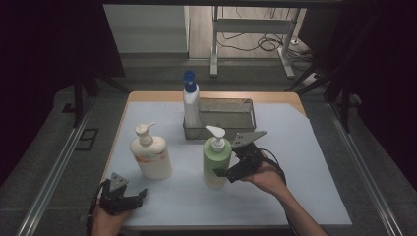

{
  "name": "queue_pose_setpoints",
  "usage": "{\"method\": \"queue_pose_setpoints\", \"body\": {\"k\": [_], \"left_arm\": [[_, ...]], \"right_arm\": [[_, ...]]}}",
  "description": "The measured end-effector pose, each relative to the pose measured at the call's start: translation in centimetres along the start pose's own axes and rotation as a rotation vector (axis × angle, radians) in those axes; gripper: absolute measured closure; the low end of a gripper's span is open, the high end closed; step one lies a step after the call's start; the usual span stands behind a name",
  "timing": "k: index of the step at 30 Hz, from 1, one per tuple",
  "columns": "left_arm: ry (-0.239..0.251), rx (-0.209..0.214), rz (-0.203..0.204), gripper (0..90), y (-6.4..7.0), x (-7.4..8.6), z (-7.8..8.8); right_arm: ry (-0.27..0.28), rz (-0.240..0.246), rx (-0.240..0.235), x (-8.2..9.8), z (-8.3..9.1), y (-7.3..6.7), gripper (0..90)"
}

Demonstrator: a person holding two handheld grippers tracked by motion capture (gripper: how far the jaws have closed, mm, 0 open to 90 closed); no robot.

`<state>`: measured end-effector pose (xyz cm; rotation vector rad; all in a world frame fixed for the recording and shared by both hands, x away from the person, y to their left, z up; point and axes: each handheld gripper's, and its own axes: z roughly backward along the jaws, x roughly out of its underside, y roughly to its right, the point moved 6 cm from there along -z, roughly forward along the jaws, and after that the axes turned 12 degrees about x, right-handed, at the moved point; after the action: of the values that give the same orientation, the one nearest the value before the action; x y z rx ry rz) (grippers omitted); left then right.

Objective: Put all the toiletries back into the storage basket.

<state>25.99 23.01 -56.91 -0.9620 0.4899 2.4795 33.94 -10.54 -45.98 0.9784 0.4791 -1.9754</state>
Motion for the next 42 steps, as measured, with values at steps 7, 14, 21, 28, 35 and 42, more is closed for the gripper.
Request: {"method": "queue_pose_setpoints", "body": {"k": [7,14,21,28,35,42], "left_arm": [[0.000,0.000,0.000,11.8,0.0,0.0,0.0],[0.000,0.000,0.000,11.8,0.0,0.0,0.0],[0.000,0.000,0.000,11.8,0.0,0.0,0.0],[0.001,-0.001,0.000,11.8,0.0,0.0,0.0],[0.001,-0.001,0.000,11.8,0.0,0.0,0.0],[-0.002,0.000,-0.003,11.8,-0.1,0.0,0.0]], "right_arm": [[0.003,0.019,0.005,-0.5,-1.0,-0.6,3.8],[0.016,0.045,0.040,-0.8,-1.2,-0.8,10.8],[0.010,0.065,0.059,-0.9,-1.1,-0.9,11.6],[-0.027,0.035,0.080,-1.1,-1.0,-0.9,12.0],[-0.019,0.022,0.089,-2.1,-0.3,-0.5,12.1],[-0.021,0.019,0.108,-3.1,0.4,0.2,12.1]]}}
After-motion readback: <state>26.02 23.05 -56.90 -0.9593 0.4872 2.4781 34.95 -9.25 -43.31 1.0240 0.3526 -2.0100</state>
